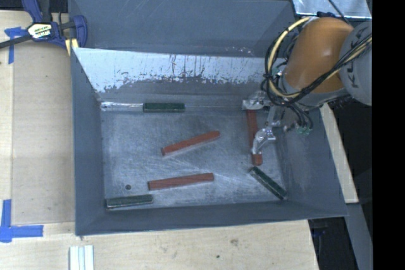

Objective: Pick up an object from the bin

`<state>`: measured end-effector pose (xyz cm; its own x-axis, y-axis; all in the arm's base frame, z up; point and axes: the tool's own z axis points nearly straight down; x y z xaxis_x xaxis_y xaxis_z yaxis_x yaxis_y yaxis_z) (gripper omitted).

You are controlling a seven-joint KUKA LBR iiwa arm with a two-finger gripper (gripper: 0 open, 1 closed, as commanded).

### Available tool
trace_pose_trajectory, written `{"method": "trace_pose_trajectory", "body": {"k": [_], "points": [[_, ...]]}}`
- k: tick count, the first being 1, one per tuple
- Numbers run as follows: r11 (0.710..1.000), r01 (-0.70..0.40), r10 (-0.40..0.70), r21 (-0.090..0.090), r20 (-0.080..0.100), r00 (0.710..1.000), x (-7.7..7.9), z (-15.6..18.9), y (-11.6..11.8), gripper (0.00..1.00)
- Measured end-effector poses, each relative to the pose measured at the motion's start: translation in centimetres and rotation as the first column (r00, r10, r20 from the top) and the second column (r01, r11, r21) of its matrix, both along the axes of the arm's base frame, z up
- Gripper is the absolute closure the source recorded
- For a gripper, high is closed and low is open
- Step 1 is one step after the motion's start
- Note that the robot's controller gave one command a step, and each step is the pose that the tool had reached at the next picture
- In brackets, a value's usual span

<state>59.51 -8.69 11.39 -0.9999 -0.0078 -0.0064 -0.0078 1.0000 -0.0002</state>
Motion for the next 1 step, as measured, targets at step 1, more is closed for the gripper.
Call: {"method": "trace_pose_trajectory", "body": {"k": [1], "points": [[0.985, -0.173, 0.173, -0.001, -0.003, 0.985, 1.55, -2.91, 1.89, 0.0]]}}
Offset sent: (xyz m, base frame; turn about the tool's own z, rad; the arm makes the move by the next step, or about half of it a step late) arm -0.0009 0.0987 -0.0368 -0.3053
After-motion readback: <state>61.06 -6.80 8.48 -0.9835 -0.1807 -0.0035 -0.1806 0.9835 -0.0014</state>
